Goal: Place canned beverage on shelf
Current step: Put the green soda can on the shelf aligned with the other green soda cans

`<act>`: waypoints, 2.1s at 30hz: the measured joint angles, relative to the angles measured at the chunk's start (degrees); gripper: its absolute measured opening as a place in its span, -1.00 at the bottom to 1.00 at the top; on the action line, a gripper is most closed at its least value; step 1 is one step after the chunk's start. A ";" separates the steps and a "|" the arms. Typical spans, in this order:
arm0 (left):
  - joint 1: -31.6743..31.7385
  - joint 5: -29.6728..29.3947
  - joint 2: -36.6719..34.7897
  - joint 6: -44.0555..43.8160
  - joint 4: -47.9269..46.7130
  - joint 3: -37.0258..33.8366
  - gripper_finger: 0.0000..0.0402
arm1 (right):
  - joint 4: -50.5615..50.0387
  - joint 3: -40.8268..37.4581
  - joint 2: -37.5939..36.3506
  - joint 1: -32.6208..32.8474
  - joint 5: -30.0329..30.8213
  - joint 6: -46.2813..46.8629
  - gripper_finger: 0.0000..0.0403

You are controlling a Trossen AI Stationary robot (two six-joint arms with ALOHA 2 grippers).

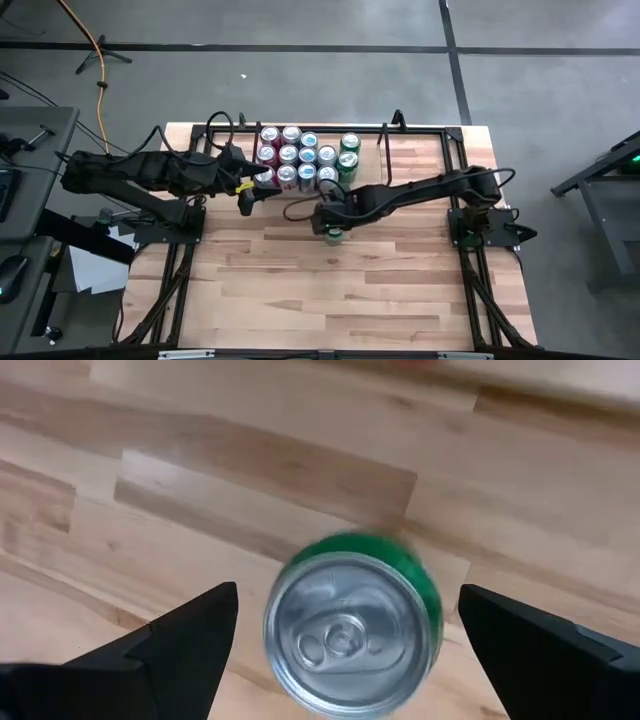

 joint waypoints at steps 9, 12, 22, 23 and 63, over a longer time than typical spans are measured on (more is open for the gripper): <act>0.00 0.00 0.00 0.00 -0.01 0.00 0.29 | -0.44 0.00 2.97 0.24 -1.53 -2.64 0.81; 0.00 -0.01 0.00 0.00 0.00 0.00 0.29 | -0.46 0.02 3.16 0.20 -0.53 -5.02 0.78; 0.09 -0.76 0.04 -0.12 0.07 0.00 0.29 | -8.54 -0.02 -0.78 0.18 -0.65 -14.99 0.38; 0.20 -0.77 0.04 -0.11 0.12 0.00 0.29 | -10.43 -0.02 -2.35 0.18 -0.54 -16.21 0.38; 0.90 -2.24 0.09 -3.15 0.17 0.00 0.29 | -6.48 0.02 -4.54 -16.94 3.59 -29.38 0.38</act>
